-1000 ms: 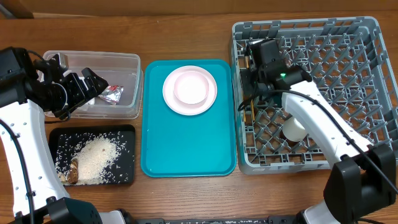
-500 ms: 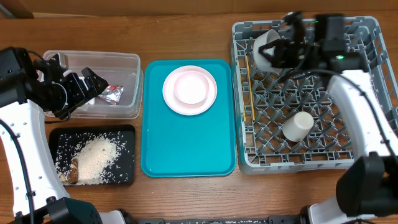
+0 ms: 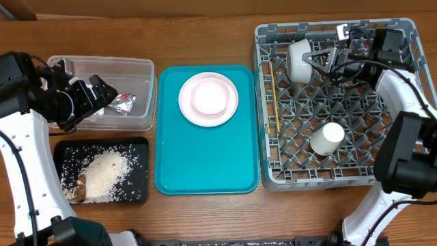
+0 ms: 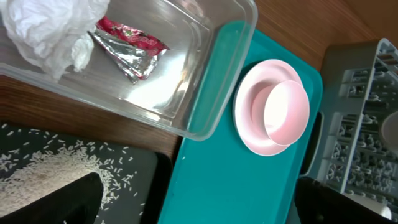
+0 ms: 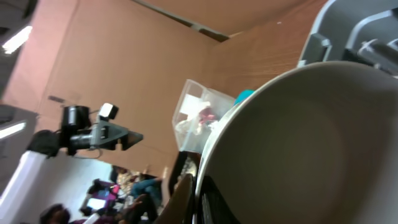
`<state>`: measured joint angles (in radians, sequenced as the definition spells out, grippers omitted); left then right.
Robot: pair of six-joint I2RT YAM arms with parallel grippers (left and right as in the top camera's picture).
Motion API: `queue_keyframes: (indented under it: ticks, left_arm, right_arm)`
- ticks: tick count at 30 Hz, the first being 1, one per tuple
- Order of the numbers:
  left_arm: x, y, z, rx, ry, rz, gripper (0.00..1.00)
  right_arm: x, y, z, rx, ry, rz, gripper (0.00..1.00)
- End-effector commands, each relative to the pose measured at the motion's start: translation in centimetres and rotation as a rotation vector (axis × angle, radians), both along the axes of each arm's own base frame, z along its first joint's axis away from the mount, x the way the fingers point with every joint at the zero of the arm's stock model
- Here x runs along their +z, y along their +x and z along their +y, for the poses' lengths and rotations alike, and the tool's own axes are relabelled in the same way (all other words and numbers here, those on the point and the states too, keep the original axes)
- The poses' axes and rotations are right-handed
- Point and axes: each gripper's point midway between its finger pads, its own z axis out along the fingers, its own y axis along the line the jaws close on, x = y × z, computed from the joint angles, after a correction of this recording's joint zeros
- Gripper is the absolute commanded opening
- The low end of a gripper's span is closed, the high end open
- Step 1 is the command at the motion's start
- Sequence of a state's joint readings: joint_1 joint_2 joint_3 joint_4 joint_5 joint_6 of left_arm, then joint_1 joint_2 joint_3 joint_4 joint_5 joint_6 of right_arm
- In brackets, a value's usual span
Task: Sort waste into correct bins and load items into the dishwasher
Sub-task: 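Grasp the bowl rim and tilt the bowl onto its side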
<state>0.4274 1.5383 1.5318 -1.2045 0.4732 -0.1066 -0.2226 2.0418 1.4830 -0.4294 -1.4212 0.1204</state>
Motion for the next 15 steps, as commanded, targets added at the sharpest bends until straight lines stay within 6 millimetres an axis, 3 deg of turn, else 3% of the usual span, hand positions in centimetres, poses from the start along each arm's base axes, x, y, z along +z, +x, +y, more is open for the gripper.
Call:
queue_keyframes:
  ticks: [1,8,15]
  left_arm:
    - [0.4,0.0,0.9,0.031,0.056,0.002,1.00]
    - [0.4,-0.1,1.0,0.033,0.060,0.004,1.00]
    - [0.4,-0.1,1.0,0.033,0.060,0.004,1.00]
  right_arm:
    - [0.1,-0.3,0.3,0.051,0.073,0.011,0.04]
    - [-0.7,0.3,-0.3,0.008,0.027,0.024,0.04]
    - [-1.3,0.9,-2.6,-0.063,-0.006,0.035,0.04]
